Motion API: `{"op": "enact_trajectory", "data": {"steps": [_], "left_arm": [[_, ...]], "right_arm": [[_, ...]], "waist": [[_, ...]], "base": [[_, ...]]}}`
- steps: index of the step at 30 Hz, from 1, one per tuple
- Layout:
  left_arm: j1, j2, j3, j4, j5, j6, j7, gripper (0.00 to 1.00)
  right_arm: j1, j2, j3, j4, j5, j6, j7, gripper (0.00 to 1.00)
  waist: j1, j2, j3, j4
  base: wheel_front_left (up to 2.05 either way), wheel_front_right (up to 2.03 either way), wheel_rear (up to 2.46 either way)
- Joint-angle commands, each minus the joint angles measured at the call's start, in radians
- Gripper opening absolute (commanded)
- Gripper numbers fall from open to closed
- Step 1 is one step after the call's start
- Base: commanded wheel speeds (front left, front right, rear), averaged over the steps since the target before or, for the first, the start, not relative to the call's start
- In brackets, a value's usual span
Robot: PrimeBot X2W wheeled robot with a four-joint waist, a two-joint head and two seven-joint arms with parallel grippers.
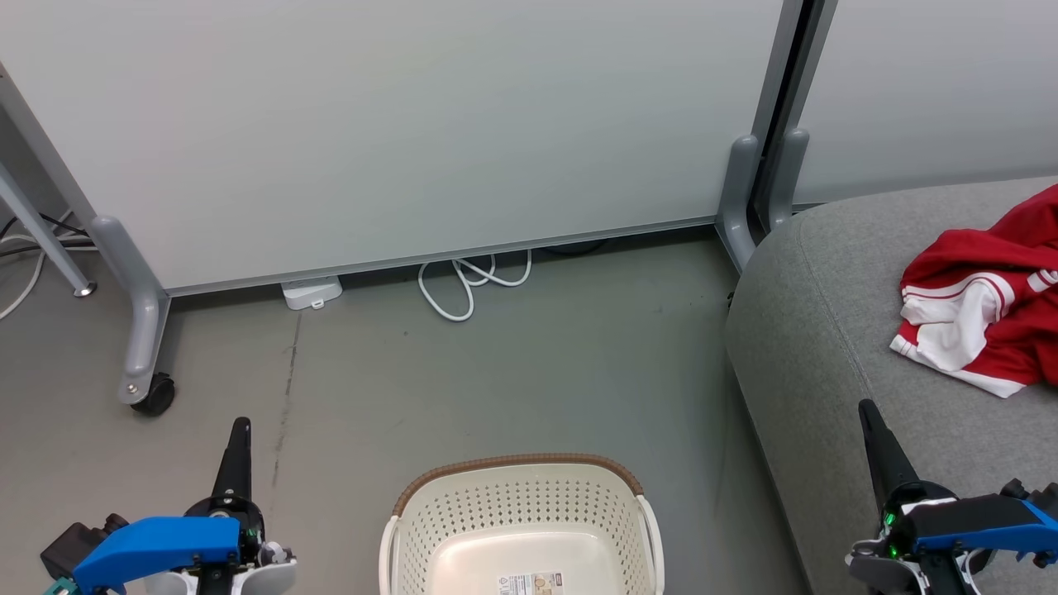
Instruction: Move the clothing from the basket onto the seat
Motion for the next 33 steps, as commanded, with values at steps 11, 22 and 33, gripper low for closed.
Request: {"op": "enact_trajectory", "data": {"steps": [11,22,33], "left_arm": [[-0.032,-0.001,0.018,-0.020,-0.089,-0.003,0.028,0.00],[-0.044,-0.001,0.027,-0.029,-0.157,-0.003,0.049,0.00],[-0.051,-0.002,0.035,-0.037,-0.215,-0.003,0.066,0.00]], "right_arm": [[-0.020,-0.007,-0.008,-0.021,0.107,0.000,0.021,0.00],[-0.023,-0.008,-0.014,-0.031,0.189,0.000,0.035,0.00],[-0.028,-0.008,-0.019,-0.038,0.257,0.000,0.046,0.00]], "waist": [[0.0000,0.0000,0.002,-0.002],[-0.0001,0.0000,0.005,-0.003],[-0.0001,0.0000,0.007,-0.005]], "base": [[0.00,0.00,0.00],[0.00,0.00,0.00],[0.00,0.00,0.00]]}}
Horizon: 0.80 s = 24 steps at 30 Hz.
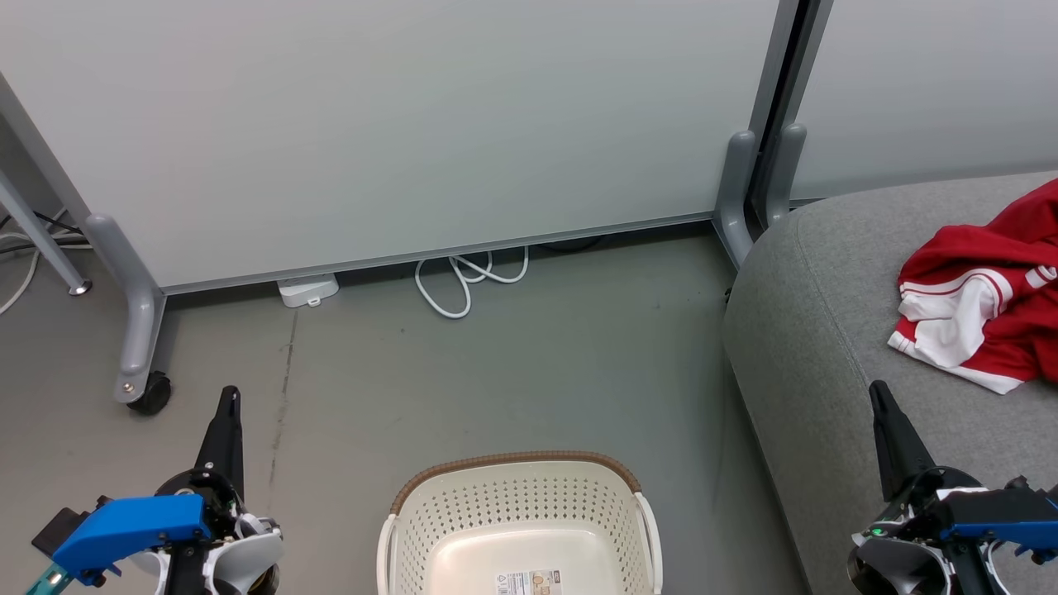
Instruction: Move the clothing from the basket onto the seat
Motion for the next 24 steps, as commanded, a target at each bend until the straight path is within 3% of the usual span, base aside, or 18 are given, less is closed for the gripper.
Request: {"op": "enact_trajectory", "data": {"steps": [1,24], "left_arm": [[-0.012,-0.001,0.003,-0.005,-0.003,-0.003,0.004,0.00],[-0.012,-0.001,0.002,-0.005,-0.004,-0.003,0.004,0.00]], "right_arm": [[-0.014,-0.007,-0.002,-0.004,0.006,0.000,0.003,0.00],[-0.014,-0.006,-0.002,-0.004,0.005,0.000,0.002,0.00]], "waist": [[0.0000,0.0000,0.000,0.000],[0.0000,0.0000,0.000,0.000]], "base": [[0.00,0.00,0.00],[0.00,0.00,0.00]]}}
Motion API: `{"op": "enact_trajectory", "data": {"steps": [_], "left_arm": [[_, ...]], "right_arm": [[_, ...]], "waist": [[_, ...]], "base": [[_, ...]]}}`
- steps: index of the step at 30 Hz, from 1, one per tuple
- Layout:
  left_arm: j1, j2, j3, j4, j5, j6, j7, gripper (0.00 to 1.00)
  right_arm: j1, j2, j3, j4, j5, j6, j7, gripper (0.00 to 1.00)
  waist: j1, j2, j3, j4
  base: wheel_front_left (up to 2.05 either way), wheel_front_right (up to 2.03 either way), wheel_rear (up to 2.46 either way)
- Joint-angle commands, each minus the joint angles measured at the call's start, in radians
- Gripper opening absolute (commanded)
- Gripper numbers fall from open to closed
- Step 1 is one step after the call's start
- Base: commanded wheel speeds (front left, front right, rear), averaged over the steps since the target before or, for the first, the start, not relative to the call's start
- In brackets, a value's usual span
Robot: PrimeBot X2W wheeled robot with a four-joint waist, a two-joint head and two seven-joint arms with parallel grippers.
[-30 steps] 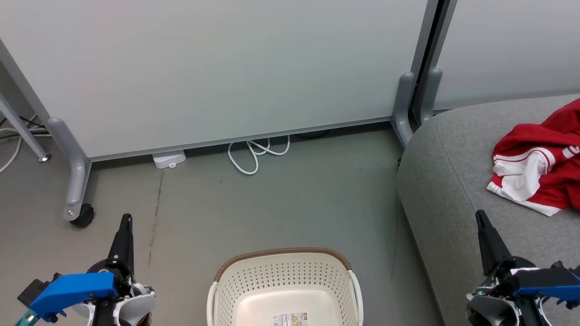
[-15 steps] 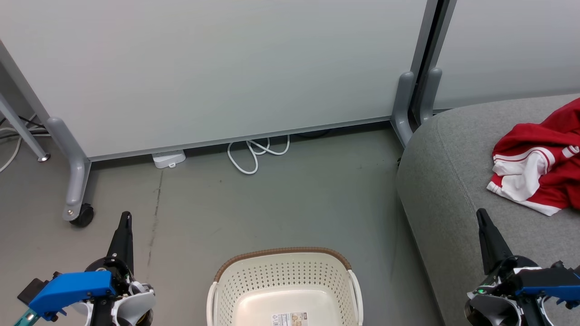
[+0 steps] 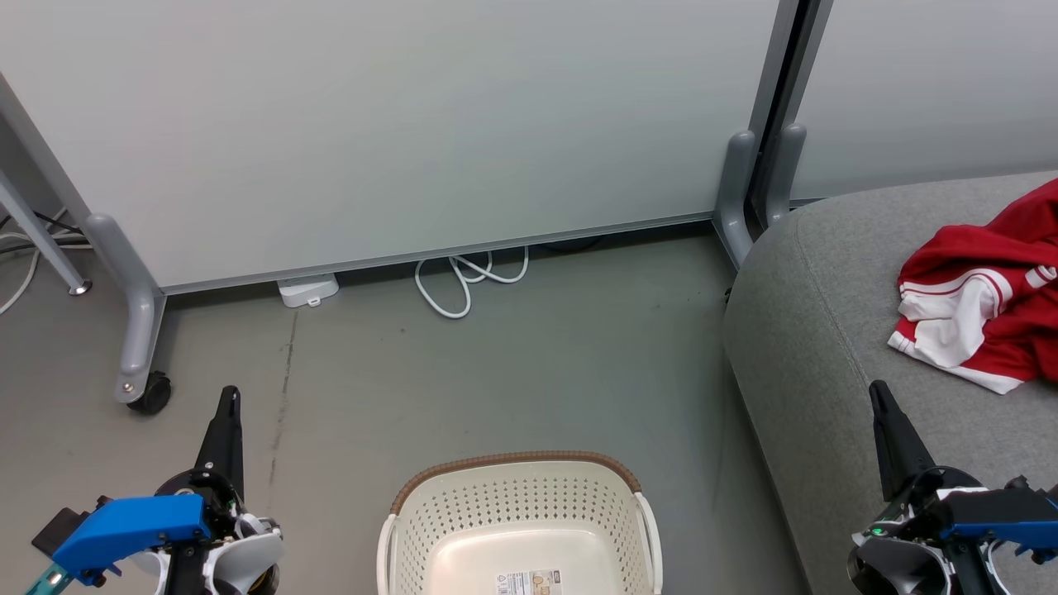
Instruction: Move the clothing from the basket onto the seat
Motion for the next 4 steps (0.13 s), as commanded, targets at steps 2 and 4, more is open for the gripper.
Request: {"op": "enact_trajectory", "data": {"steps": [2,4], "left_arm": [[-0.010,-0.001,0.002,-0.004,-0.003,-0.003,0.004,0.00],[-0.010,-0.001,0.002,-0.004,-0.003,-0.003,0.004,0.00]], "right_arm": [[-0.014,-0.006,-0.002,-0.003,0.003,0.000,0.001,0.00],[-0.014,-0.006,-0.002,-0.003,0.003,0.000,0.001,0.00]], "waist": [[0.0000,0.0000,0.000,0.000],[0.0000,0.0000,0.000,0.000]], "base": [[0.00,0.00,0.00],[0.00,0.00,0.00]]}}
